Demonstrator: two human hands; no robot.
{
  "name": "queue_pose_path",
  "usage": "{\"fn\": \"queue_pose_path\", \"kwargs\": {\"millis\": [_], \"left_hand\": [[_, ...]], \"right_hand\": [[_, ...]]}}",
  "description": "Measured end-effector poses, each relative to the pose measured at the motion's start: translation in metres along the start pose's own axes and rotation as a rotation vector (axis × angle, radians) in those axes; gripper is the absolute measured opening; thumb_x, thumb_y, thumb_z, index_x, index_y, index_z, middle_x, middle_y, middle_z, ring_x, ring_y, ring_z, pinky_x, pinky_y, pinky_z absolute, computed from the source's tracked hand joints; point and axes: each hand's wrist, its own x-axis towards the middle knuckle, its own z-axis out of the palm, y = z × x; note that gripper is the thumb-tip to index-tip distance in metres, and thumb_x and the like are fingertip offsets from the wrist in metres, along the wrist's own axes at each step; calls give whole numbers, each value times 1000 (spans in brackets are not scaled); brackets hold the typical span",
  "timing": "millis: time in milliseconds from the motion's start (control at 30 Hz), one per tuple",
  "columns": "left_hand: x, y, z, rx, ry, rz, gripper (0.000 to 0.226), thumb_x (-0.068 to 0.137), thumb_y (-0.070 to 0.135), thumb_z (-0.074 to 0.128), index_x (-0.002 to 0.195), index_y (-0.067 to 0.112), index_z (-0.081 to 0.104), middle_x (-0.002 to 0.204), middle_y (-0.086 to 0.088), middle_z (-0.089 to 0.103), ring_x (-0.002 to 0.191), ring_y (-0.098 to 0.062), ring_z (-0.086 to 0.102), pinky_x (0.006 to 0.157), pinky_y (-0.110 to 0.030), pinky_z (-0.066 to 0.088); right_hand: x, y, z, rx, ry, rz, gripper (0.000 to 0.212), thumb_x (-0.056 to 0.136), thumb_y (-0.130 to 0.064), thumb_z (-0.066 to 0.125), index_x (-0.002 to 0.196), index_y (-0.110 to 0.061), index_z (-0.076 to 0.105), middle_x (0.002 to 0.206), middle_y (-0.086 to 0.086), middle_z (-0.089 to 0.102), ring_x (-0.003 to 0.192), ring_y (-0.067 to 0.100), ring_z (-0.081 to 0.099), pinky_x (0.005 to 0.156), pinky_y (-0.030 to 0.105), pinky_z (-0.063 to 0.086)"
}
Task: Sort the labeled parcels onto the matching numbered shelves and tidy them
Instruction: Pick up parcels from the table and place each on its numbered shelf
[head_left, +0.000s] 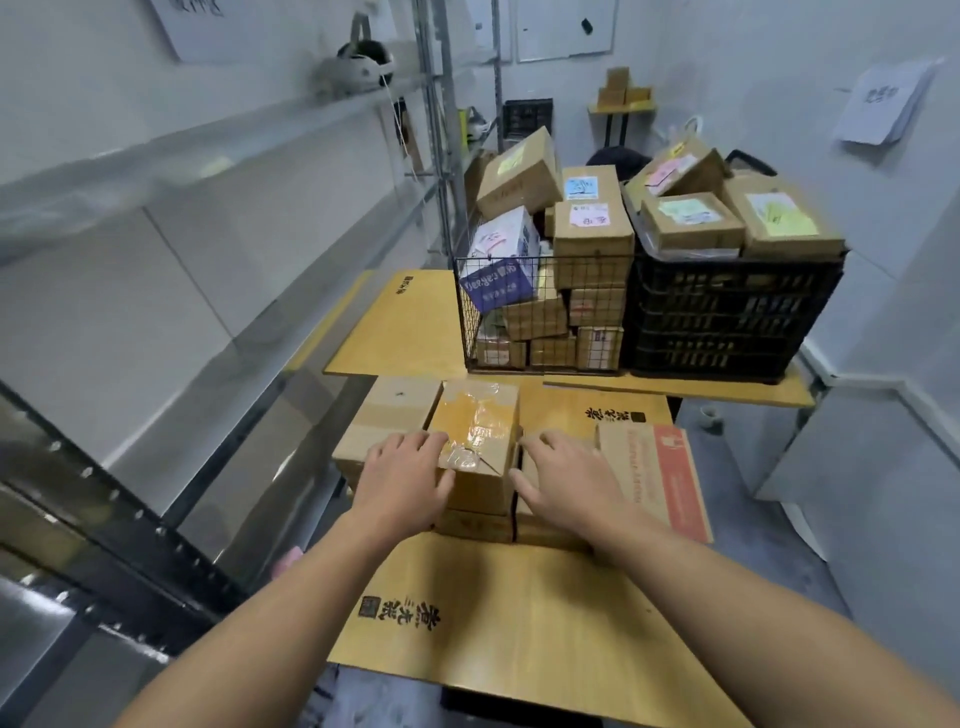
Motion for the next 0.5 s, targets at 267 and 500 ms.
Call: {"fn": "queue_pose_path", "kwargs": {"millis": [267,500], "left_hand": [[16,-16,23,-14,-67,-52,42,98,48,39,136,32,39,138,5,48,128,-20,42,111,-40,30],[9,-19,39,-89,-35,-73,45,96,54,38,138,36,37,142,5,42,133,-19,34,112,-40,27]], "right_hand": [[44,-11,37,303,-86,119,57,98,-57,46,150,-36,34,147,1,43,134,23,44,106,43,46],[54,-15,61,639,-92,296,55,98,-51,51,148,-42,32,149,2,45,135,25,44,109,50,42]]}}
